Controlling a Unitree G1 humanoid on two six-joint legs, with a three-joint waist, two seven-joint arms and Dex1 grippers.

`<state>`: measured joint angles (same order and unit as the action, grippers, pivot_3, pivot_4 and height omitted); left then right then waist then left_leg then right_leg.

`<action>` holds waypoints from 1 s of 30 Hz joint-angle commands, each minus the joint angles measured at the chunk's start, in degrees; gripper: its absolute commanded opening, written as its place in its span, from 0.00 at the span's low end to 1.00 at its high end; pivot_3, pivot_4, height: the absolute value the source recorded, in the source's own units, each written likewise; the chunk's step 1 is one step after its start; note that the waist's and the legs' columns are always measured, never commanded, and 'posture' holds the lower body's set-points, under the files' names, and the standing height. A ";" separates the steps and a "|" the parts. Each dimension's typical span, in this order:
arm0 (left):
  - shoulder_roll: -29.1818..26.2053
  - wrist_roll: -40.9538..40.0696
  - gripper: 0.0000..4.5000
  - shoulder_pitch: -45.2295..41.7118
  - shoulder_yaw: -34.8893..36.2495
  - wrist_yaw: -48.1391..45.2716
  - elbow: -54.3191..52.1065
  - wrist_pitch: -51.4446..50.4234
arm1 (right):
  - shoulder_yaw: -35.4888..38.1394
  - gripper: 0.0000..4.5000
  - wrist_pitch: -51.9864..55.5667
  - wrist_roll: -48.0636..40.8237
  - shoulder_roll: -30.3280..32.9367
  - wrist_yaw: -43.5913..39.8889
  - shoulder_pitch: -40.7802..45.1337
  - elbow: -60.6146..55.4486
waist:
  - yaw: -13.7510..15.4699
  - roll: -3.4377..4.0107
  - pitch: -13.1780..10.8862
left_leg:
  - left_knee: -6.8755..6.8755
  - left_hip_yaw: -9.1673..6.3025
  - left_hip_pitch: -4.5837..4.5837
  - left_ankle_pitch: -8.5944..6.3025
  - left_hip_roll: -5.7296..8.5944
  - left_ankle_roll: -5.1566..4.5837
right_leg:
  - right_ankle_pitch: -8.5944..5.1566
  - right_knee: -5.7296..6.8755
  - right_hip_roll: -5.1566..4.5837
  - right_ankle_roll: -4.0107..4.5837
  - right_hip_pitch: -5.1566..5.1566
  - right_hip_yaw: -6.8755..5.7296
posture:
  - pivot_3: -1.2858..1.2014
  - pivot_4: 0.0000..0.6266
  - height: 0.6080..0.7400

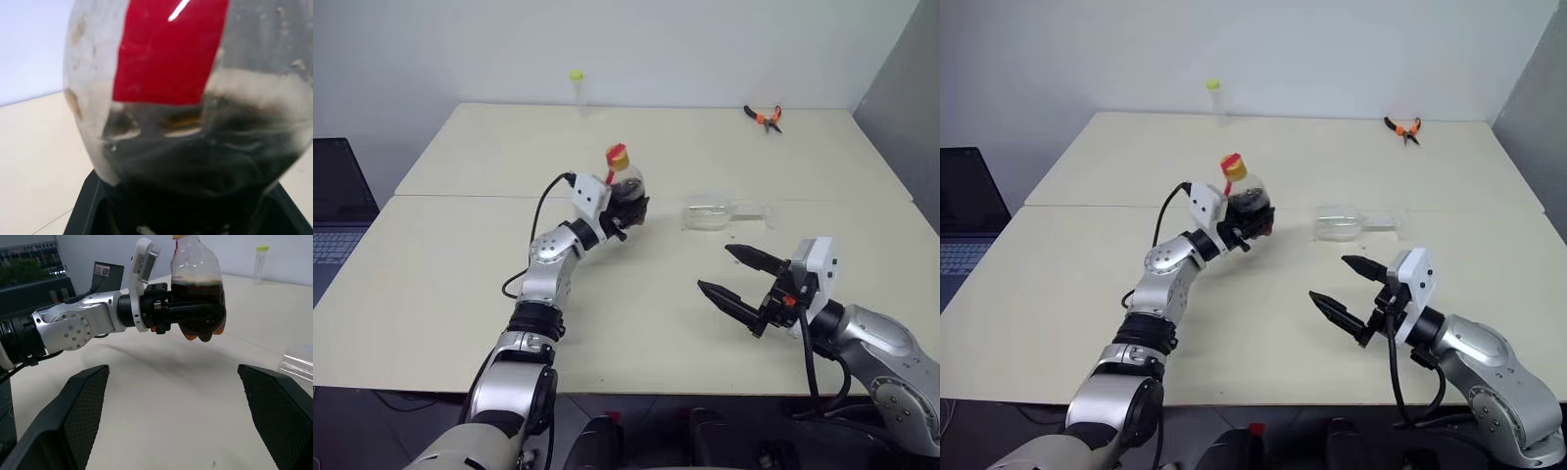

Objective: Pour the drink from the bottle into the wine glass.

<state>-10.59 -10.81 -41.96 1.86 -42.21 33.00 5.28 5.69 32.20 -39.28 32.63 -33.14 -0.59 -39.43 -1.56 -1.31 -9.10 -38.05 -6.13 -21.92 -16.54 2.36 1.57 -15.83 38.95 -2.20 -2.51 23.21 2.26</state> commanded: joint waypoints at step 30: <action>1.60 -1.97 0.38 3.39 -11.92 -12.95 -14.46 -8.00 | 9.68 1.00 9.35 -10.51 5.96 9.34 10.79 -2.60 | -0.11 0.06 -0.03 | 0.02 0.04 0.05 0.00 -0.05 -0.01 | 0.00 0.02 0.04 0.00 -0.03 0.05 | 0.52 0.24 1.00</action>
<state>-8.79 -12.40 -37.78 -10.63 -54.75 20.53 -3.64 15.04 38.88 -46.61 38.39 -26.46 9.18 -39.73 -1.67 -1.24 -9.13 -38.01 -6.13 -21.89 -16.54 2.31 1.57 -15.83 38.94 -2.16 -2.51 23.17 2.27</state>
